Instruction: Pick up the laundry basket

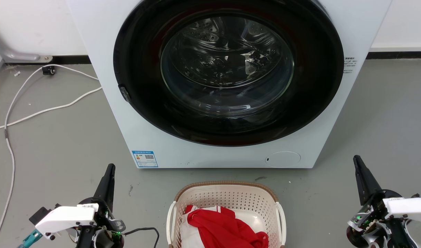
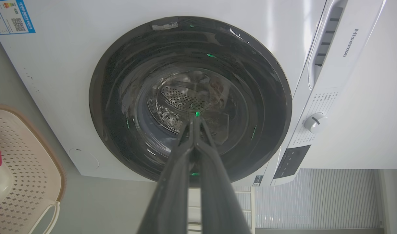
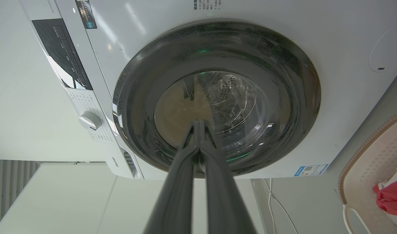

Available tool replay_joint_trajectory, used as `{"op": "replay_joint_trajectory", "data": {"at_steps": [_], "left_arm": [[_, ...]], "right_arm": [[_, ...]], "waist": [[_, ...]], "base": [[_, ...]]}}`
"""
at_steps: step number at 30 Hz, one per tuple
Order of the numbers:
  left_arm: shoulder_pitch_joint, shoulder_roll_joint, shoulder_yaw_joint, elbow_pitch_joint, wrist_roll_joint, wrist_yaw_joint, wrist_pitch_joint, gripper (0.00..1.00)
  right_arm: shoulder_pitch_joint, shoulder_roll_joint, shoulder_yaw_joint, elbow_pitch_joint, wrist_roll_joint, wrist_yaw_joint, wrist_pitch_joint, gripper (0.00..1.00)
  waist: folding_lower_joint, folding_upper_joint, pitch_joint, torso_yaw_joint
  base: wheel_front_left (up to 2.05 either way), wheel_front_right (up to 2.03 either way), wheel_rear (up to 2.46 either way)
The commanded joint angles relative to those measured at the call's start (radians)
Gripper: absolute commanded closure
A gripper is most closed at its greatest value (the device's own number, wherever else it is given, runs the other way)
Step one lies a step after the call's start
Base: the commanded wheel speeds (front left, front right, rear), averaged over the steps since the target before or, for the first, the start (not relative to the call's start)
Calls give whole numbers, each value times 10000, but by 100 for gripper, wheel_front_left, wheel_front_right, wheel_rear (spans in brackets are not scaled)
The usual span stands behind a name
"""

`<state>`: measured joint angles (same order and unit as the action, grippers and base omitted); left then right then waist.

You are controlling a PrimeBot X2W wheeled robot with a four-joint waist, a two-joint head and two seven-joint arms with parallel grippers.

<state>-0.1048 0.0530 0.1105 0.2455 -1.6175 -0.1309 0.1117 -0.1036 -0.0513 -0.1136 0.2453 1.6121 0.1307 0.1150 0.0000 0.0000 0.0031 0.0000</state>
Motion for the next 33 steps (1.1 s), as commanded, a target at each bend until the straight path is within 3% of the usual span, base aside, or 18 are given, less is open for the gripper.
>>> {"op": "replay_joint_trajectory", "data": {"at_steps": [1, 10, 11, 33], "left_arm": [[-91, -6, 37, 10, 36, -19, 26, 100], [-91, -9, 42, 10, 42, -19, 31, 100], [-1, -4, 6, 0, 2, 0, 1, 0], [621, -45, 0, -109, 1186, 3, -884, 0]], "right_arm": [[-115, 3, -11, 5, 14, 0, 17, 100], [-115, 4, -12, 5, 12, 0, 18, 100], [0, 2, -2, 0, 0, 0, 0, 0], [528, 25, 263, 33, -1166, 0, -891, 0]], "waist": [[0, 0, 0, 0], [0, 0, 0, 0], [0, 0, 0, 0], [0, 0, -28, -15]], "base": [[0, 0, 0], [0, 0, 0], [0, 0, 0], [0, 0, 0]]}}
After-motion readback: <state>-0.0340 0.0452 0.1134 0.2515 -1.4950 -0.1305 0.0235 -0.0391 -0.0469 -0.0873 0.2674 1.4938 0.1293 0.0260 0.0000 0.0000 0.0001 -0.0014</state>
